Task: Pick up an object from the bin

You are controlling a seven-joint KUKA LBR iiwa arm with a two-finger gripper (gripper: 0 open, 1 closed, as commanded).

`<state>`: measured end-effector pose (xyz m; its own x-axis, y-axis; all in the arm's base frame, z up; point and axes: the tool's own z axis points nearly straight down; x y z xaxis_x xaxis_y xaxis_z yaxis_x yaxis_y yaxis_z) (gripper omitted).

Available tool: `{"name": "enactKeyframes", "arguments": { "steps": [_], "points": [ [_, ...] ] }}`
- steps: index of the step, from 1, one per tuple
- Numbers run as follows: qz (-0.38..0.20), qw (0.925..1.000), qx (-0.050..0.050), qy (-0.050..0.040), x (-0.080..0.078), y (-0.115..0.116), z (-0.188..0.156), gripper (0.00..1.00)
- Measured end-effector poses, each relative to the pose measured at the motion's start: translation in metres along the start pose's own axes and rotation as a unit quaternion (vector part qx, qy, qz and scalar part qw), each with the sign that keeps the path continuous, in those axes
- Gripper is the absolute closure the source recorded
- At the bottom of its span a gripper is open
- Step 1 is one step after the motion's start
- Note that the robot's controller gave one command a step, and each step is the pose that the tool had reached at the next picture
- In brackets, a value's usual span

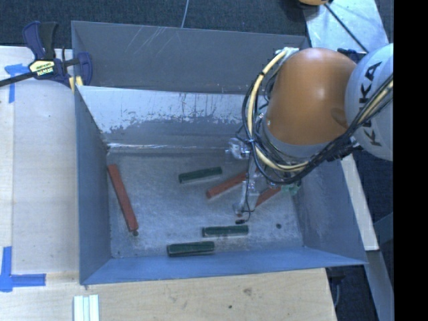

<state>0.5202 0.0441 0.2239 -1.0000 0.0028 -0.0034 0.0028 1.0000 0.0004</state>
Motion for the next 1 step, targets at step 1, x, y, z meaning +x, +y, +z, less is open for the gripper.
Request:
{"name": "enactKeyframes", "arguments": {
  "steps": [1],
  "points": [
    [0.037,0.9993,0.0,-0.0027,-0.0099,-0.0008,0.0366,0.0]
  ]
}}
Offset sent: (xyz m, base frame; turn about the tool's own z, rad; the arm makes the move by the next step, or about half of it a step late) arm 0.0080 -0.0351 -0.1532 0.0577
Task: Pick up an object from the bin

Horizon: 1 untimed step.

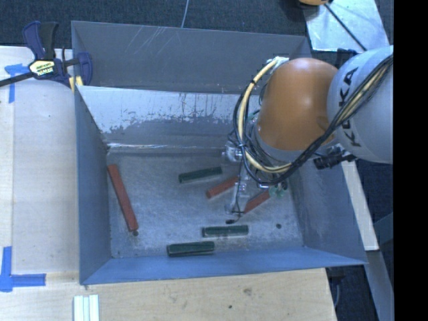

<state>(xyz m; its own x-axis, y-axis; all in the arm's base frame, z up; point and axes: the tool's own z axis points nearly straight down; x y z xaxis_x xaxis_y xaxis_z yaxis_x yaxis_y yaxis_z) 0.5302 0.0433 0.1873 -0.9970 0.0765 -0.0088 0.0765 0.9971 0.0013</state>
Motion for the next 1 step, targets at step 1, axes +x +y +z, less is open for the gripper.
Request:
{"name": "enactKeyframes", "arguments": {
  "steps": [1],
  "points": [
    [0.001,1.0,0.0,0.0008,-0.0009,-0.0203,0.0751,0.0]
  ]
}}
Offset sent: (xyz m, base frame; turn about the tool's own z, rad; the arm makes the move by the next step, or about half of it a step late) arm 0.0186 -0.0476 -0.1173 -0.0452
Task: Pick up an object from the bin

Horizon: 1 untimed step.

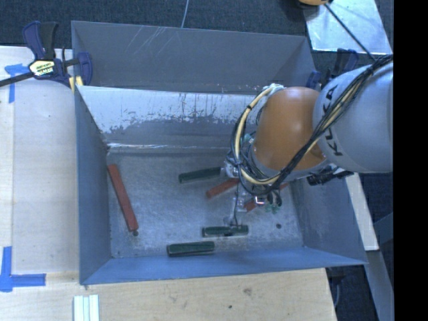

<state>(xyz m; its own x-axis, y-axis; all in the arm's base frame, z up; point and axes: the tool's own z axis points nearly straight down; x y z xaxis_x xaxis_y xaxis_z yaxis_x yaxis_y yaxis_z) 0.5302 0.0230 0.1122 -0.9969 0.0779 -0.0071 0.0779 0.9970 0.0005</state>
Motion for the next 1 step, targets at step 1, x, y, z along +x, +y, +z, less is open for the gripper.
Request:
{"name": "enactKeyframes", "arguments": {
  "steps": [1],
  "points": [
    [-0.023,0.9997,0.0,0.0007,-0.0227,-0.0274,0.0435,0.0]
  ]
}}
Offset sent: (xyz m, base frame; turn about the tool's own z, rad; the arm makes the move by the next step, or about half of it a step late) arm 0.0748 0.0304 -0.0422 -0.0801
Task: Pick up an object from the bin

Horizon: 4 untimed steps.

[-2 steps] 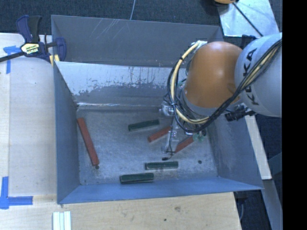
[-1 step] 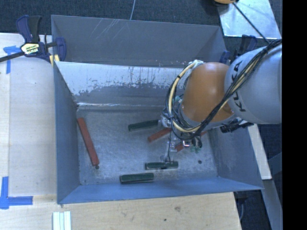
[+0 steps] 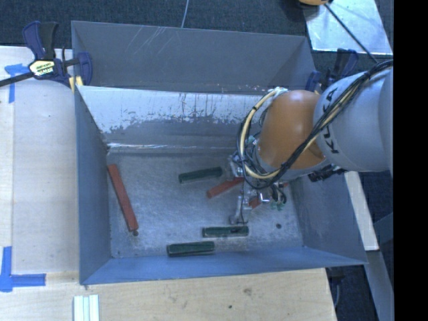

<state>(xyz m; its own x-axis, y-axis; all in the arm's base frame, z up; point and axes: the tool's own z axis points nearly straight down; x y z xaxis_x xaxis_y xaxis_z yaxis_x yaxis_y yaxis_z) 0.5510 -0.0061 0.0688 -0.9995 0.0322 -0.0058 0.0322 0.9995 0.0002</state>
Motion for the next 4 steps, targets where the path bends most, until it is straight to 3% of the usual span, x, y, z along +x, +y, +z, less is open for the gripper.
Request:
{"name": "enactKeyframes", "arguments": {
  "steps": [1,2,3,4],
  "points": [
    [-0.018,0.9998,-0.001,-0.0005,-0.054,0.062,-0.002,1.0],
    [-0.017,0.9999,0.0,0.0005,-0.053,0.061,-0.001,0.0],
    [-0.017,0.9999,0.0,0.0005,-0.053,0.061,-0.001,0.0],
    [-0.18,0.9836,0.0,-0.0011,-0.066,0.048,-0.002,1.0]
  ]
}}
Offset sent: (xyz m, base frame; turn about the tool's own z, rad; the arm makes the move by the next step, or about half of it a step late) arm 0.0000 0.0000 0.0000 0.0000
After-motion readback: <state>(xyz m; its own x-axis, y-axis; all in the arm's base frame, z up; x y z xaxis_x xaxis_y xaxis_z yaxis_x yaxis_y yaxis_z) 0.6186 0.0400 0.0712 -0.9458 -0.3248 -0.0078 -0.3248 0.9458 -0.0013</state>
